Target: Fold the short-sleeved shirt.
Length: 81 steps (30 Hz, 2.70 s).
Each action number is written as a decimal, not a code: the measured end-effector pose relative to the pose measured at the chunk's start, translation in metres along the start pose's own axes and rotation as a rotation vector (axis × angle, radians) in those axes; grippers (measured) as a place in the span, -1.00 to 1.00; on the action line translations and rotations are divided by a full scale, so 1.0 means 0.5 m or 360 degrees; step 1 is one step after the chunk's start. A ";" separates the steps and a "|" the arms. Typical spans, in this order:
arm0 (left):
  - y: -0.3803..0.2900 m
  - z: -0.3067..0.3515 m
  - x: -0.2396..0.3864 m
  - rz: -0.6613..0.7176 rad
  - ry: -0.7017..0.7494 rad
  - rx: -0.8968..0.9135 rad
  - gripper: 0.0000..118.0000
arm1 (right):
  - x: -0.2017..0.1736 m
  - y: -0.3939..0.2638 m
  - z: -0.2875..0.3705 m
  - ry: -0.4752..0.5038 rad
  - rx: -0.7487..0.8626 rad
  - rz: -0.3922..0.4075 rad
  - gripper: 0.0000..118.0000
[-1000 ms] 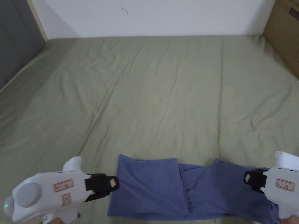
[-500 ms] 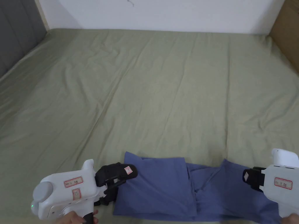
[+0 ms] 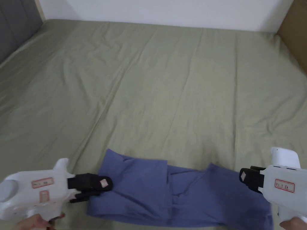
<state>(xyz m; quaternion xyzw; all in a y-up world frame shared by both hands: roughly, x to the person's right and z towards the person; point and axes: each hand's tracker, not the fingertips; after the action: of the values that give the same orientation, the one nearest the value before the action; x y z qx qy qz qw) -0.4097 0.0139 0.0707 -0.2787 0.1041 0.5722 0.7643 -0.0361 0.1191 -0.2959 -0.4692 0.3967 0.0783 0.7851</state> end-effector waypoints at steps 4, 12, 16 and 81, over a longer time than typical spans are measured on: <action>0.039 0.119 -0.036 0.0014 0.0221 0.0119 -0.85 | 0.003 -0.010 -0.010 0.0006 -0.0021 -0.0004 -1.00; 0.036 0.171 0.040 0.0038 0.0399 0.0247 -0.84 | 0.033 -0.030 -0.018 0.0018 -0.0036 -0.0089 -1.00; 0.019 0.145 0.168 -0.0107 0.0353 0.0313 -0.84 | 0.048 -0.032 -0.007 0.0025 -0.0024 -0.0079 -1.00; -0.142 -0.144 0.342 -0.0414 -0.0032 -0.0158 -0.94 | 0.023 -0.009 0.020 0.0316 -0.0021 0.0065 -1.00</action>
<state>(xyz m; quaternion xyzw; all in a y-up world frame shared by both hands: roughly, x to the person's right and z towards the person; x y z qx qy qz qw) -0.2765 0.1007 -0.0484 -0.3216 0.0310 0.4754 0.8183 -0.0207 0.1216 -0.2983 -0.4715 0.4814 0.0501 0.7371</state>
